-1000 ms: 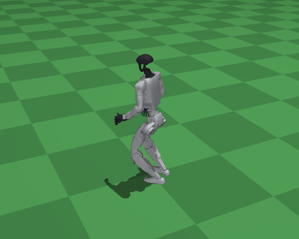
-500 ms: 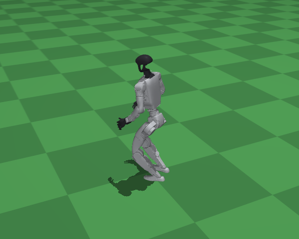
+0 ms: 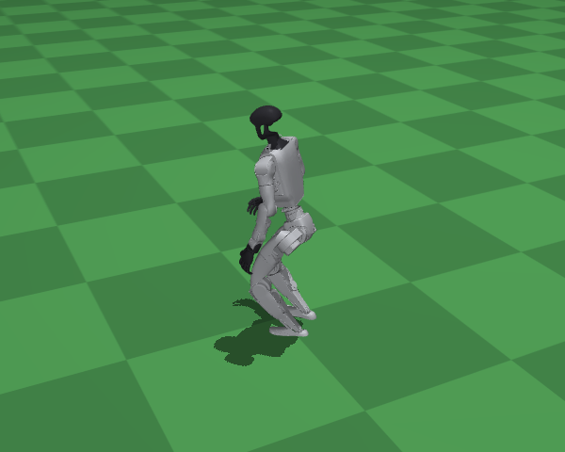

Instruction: Run

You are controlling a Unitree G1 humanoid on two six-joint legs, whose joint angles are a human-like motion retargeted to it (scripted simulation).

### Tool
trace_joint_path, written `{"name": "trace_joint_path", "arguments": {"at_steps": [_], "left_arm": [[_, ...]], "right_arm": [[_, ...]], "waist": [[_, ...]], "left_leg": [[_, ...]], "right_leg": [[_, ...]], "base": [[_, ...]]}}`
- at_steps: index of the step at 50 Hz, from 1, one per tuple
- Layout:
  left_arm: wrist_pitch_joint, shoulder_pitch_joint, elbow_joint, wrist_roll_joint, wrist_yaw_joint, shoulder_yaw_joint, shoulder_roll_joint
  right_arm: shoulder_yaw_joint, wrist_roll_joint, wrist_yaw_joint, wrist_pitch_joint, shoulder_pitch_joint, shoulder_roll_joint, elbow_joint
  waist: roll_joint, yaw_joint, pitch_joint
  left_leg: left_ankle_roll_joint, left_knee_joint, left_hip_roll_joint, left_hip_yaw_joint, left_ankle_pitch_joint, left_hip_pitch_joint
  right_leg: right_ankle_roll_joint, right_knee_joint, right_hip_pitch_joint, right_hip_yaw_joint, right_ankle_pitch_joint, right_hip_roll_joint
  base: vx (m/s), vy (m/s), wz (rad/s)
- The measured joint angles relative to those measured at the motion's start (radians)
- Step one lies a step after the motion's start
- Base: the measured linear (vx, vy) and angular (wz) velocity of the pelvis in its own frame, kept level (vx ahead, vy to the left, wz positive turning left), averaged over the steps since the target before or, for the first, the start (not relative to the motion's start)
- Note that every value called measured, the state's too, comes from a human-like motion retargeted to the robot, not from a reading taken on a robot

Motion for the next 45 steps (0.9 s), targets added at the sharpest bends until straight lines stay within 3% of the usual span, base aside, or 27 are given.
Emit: {"name": "trace_joint_path", "arguments": {"at_steps": [2,5,10,14,17,22,26,30,33,35,38,40,42,45], "left_arm": [[-0.009,0.008,0.015,0.004,-0.004,0.003,-0.010],[-0.026,0.037,-0.021,0.002,-0.018,0.000,-0.005],[-0.057,0.074,-0.129,-0.025,-0.052,-0.002,0.048],[-0.078,0.098,-0.184,-0.037,-0.079,0.002,0.077],[-0.084,0.112,-0.203,-0.044,-0.089,0.016,0.078],[-0.073,0.105,-0.175,-0.046,-0.082,0.042,0.059],[-0.052,0.077,-0.095,-0.026,-0.036,0.053,0.033],[-0.041,0.075,-0.019,-0.031,-0.019,0.049,-0.008],[-0.058,0.095,-0.014,-0.047,-0.038,0.023,-0.013],[-0.065,0.109,-0.035,-0.055,-0.059,0.008,0.005],[-0.073,0.127,-0.063,-0.061,-0.090,-0.014,0.019],[-0.075,0.132,-0.076,-0.063,-0.104,-0.027,0.029],[-0.073,0.128,-0.084,-0.064,-0.110,-0.038,0.034],[-0.068,0.118,-0.095,-0.074,-0.115,-0.041,0.038]], "right_arm": [[0.005,0.000,0.006,0.009,0.022,0.016,0.035],[0.007,0.009,0.024,0.019,0.055,0.027,0.098],[-0.013,0.035,0.061,0.029,0.095,0.029,0.196],[-0.037,0.059,0.084,0.028,0.123,0.037,0.238],[-0.045,0.072,0.090,0.027,0.141,0.046,0.250],[-0.046,0.075,0.095,0.020,0.114,0.070,0.257],[-0.029,0.037,0.076,0.016,0.063,0.074,0.267],[-0.020,0.018,0.058,0.013,0.049,0.078,0.281],[-0.018,0.028,0.060,0.013,0.073,0.069,0.275],[-0.018,0.038,0.063,0.018,0.090,0.060,0.269],[-0.007,0.058,0.071,0.030,0.123,0.053,0.267],[0.001,0.067,0.081,0.032,0.139,0.050,0.268],[0.005,0.076,0.083,0.030,0.145,0.049,0.272],[0.001,0.101,0.087,0.028,0.154,0.055,0.267]], "waist": [[0.005,-0.021,-0.008],[0.010,-0.007,0.054],[0.067,0.058,0.088],[0.072,0.075,0.067],[0.061,0.080,0.063],[0.047,0.083,0.061],[0.042,0.073,0.005],[0.032,0.054,-0.076],[0.026,0.099,0.046],[0.040,0.130,0.071],[0.043,0.124,0.027],[0.045,0.118,0.002],[0.052,0.115,-0.009],[0.065,0.109,-0.010]], "left_leg": [[0.000,-0.052,-0.038,0.003,0.000,0.034],[-0.018,-0.165,-0.080,0.013,0.000,0.211],[-0.132,-0.312,-0.025,0.009,0.087,0.393],[-0.163,-0.359,-0.021,-0.005,0.153,0.408],[-0.145,-0.267,-0.009,-0.002,0.112,0.372],[-0.067,-0.061,0.030,-0.004,0.000,0.230],[-0.007,0.042,0.074,-0.003,0.000,0.040],[-0.003,0.048,0.071,-0.001,0.000,-0.032],[-0.091,0.027,0.060,-0.002,0.000,0.229],[-0.155,-0.039,0.080,-0.005,0.075,0.345],[-0.226,-0.179,0.071,0.003,0.300,0.384],[-0.249,-0.226,0.061,0.010,0.382,0.390],[-0.249,-0.230,0.052,0.007,0.397,0.393],[-0.231,-0.195,0.049,0.005,0.337,0.393]], "right_leg": [[0.023,0.002,0.017,0.010,0.000,-0.024],[0.066,-0.054,0.164,0.025,0.002,-0.037],[0.109,-0.255,0.367,-0.010,0.100,0.039],[0.140,-0.331,0.425,-0.009,0.175,0.062],[0.138,-0.305,0.429,0.000,0.154,0.068],[0.076,-0.218,0.337,0.000,0.000,0.085],[0.035,-0.169,0.158,0.005,0.000,0.113],[0.024,-0.123,0.072,0.007,0.000,0.108],[0.056,-0.129,0.320,-0.002,0.005,0.096],[0.085,-0.218,0.437,-0.012,0.105,0.117],[0.148,-0.334,0.464,-0.032,0.320,0.091],[0.175,-0.360,0.452,-0.044,0.385,0.073],[0.182,-0.358,0.436,-0.049,0.394,0.068],[0.166,-0.322,0.407,-0.043,0.339,0.071]], "base": [[0.07,0.09,0.37],[0.13,0.10,-0.40],[0.09,0.02,-0.70],[-0.02,-0.03,-0.14],[-0.10,-0.06,-0.06],[-0.17,-0.05,-0.08],[-0.21,-0.03,-0.15],[0.03,-0.01,0.05],[0.28,0.01,-0.44],[0.26,0.02,-0.51],[0.09,0.01,-0.01],[0.00,0.00,0.00],[-0.03,0.02,-0.01],[-0.11,0.05,-0.04]]}}
